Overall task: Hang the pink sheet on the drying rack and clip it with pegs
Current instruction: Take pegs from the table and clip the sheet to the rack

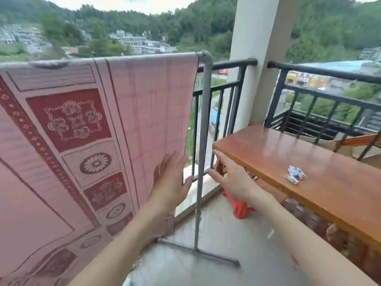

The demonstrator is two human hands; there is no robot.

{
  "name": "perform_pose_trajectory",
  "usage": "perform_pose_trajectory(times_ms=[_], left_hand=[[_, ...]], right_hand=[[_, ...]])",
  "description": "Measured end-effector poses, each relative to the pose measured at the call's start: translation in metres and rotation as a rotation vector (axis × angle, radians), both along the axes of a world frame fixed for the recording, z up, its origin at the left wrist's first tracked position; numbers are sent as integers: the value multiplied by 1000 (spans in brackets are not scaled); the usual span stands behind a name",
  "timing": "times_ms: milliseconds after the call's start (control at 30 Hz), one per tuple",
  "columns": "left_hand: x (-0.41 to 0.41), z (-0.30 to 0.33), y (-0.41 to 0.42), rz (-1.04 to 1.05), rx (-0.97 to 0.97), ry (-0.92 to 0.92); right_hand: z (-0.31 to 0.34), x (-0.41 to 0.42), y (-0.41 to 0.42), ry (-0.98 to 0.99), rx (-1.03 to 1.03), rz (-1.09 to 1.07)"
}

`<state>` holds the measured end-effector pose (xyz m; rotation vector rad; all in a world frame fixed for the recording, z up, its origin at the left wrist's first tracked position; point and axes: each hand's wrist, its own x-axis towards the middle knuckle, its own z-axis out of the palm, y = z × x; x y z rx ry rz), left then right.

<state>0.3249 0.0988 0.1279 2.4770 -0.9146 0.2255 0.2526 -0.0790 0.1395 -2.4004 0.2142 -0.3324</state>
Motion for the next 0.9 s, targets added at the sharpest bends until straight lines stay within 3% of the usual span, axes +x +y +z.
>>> perform_pose_trajectory(times_ms=[267, 467, 700, 900], left_hand=[[34, 102, -67, 49, -79, -374], [88, 159, -111, 218, -214, -633], [134, 184, -158, 450, -285, -656], [147, 180, -178, 583, -263, -754]], right_hand=[[77, 44, -83, -146, -33, 69], [137, 120, -119, -366, -102, 206], [189, 197, -152, -536, -64, 399], [219, 266, -155, -402, 161, 790]])
